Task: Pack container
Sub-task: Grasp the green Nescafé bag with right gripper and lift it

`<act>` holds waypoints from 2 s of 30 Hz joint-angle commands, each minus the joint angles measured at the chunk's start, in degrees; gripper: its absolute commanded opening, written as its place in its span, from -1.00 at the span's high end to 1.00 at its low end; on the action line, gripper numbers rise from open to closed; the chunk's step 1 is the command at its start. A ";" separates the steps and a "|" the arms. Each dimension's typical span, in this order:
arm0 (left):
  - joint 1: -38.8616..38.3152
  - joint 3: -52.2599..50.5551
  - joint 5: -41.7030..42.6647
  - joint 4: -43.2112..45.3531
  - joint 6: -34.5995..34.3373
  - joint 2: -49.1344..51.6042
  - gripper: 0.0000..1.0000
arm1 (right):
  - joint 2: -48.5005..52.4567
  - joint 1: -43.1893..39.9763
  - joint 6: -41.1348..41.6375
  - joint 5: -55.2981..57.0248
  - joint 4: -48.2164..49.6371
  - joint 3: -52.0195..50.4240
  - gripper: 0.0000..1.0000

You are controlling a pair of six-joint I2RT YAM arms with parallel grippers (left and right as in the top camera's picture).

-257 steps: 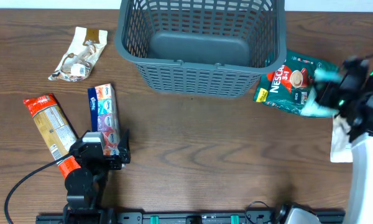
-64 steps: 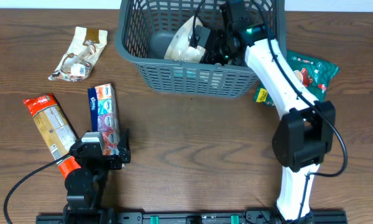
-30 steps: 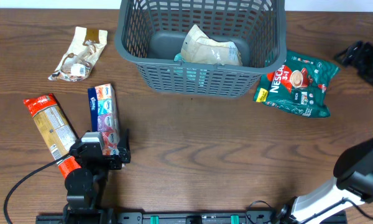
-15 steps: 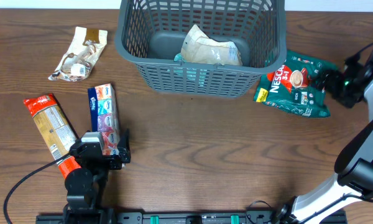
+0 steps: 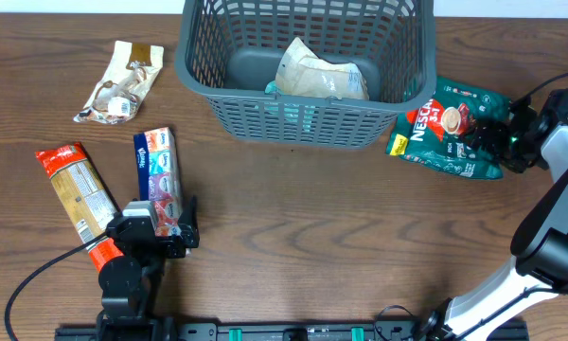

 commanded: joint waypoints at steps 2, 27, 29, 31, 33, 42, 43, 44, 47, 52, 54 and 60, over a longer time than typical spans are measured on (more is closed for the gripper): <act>-0.26 -0.87 -0.02 -1.46 -0.72 0.07 -0.97 | 3.65 0.11 -2.25 0.68 0.85 -0.76 -0.68; -0.26 -0.87 -0.02 -1.46 -0.72 0.07 -0.97 | 12.33 0.42 -3.82 -3.61 5.38 -0.79 0.98; -0.26 -0.87 -0.02 -1.46 -0.72 0.07 -0.97 | 12.24 0.42 -3.78 -4.48 4.74 -0.79 0.98; -0.26 -0.87 -0.02 -1.46 -0.72 0.07 -0.97 | 12.04 0.46 -3.56 -5.29 4.15 -0.74 0.98; -0.26 -0.87 -0.02 -1.46 -0.72 0.07 -0.97 | 11.13 0.57 -3.56 -5.27 3.30 -0.72 0.98; -0.26 -0.87 -0.02 -1.46 -0.72 0.07 -0.97 | -0.63 0.57 -3.87 -5.01 2.60 -0.68 0.97; -0.26 -0.87 -0.02 -1.46 -0.72 0.07 -0.97 | -2.58 0.57 -4.57 -5.03 2.60 -0.68 0.97; -0.26 -0.87 -0.02 -1.46 -0.72 0.07 -0.97 | -4.46 0.59 -5.07 -4.96 2.64 -0.68 0.97; -0.26 -0.87 -0.02 -1.46 -0.72 0.07 -0.97 | -9.79 0.63 -5.38 -3.19 2.80 -0.68 0.97; -0.26 -0.87 -0.02 -1.46 -0.72 0.07 -0.97 | -17.55 0.92 -7.08 -1.55 2.86 -0.68 0.97; -0.26 -0.87 -0.02 -1.46 -0.72 0.07 -0.97 | -19.54 0.94 -7.48 -1.55 2.91 -0.68 0.97; -0.26 -0.87 -0.02 -1.46 -0.70 0.07 -0.97 | -22.53 0.94 -7.72 -1.57 2.82 -0.68 0.97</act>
